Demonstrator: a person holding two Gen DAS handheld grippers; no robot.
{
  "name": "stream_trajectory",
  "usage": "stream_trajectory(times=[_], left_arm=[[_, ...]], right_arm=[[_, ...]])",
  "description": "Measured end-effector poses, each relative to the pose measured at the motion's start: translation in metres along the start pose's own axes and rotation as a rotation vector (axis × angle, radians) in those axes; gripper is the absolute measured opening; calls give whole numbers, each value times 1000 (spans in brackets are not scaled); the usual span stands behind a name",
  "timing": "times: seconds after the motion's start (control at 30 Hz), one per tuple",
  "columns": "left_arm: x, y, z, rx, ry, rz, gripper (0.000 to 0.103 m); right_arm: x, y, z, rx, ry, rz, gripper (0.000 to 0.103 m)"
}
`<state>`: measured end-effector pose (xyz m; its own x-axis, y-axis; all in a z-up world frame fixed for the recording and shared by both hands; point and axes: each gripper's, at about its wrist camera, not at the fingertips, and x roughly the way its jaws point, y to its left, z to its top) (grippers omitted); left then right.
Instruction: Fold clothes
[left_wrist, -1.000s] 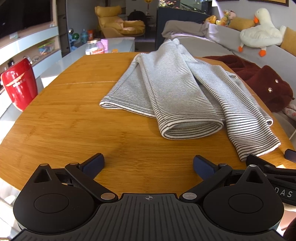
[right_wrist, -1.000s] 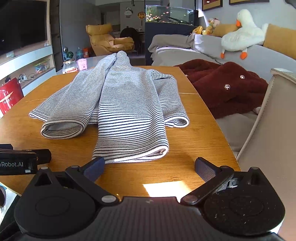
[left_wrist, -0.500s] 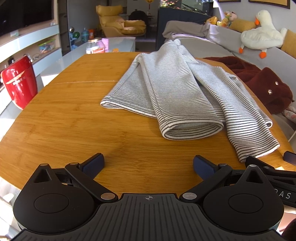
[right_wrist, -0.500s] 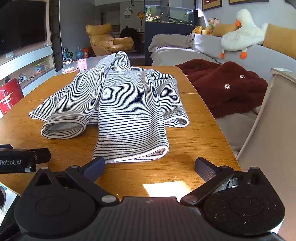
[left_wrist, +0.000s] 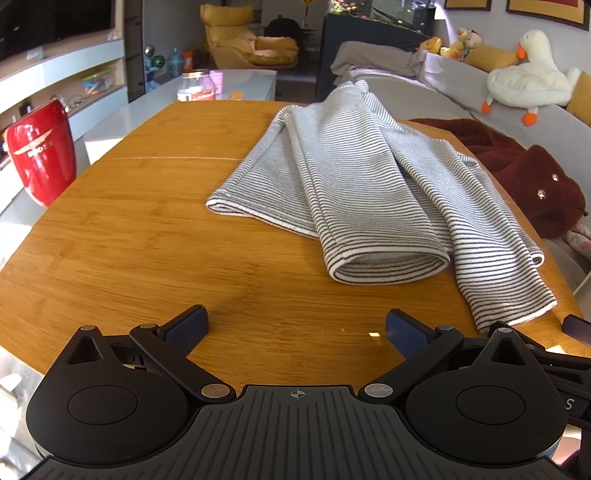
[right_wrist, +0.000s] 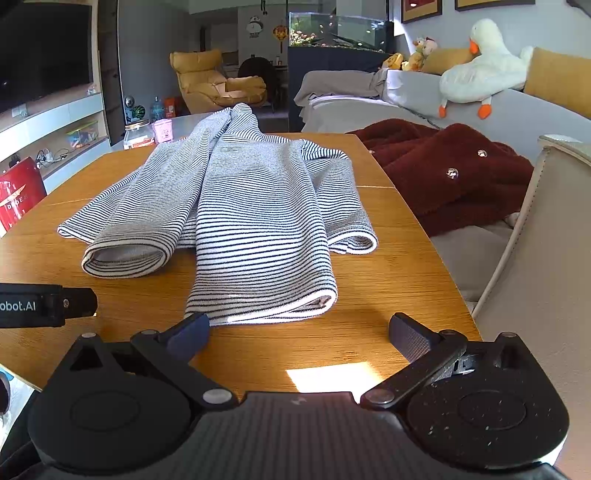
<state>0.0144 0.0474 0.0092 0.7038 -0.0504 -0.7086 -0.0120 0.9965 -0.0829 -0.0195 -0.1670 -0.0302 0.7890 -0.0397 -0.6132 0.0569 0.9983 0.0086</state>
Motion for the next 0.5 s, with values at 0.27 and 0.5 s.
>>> stream_trajectory(times=[0.27,0.5], left_arm=[[2,-11,-1,39,2,35,103],[1,-25,-7,45,5,51,103]], right_arm=[[0,-1,1,-6,8,6,103],[-1,-2,1,-15,13,15,103]])
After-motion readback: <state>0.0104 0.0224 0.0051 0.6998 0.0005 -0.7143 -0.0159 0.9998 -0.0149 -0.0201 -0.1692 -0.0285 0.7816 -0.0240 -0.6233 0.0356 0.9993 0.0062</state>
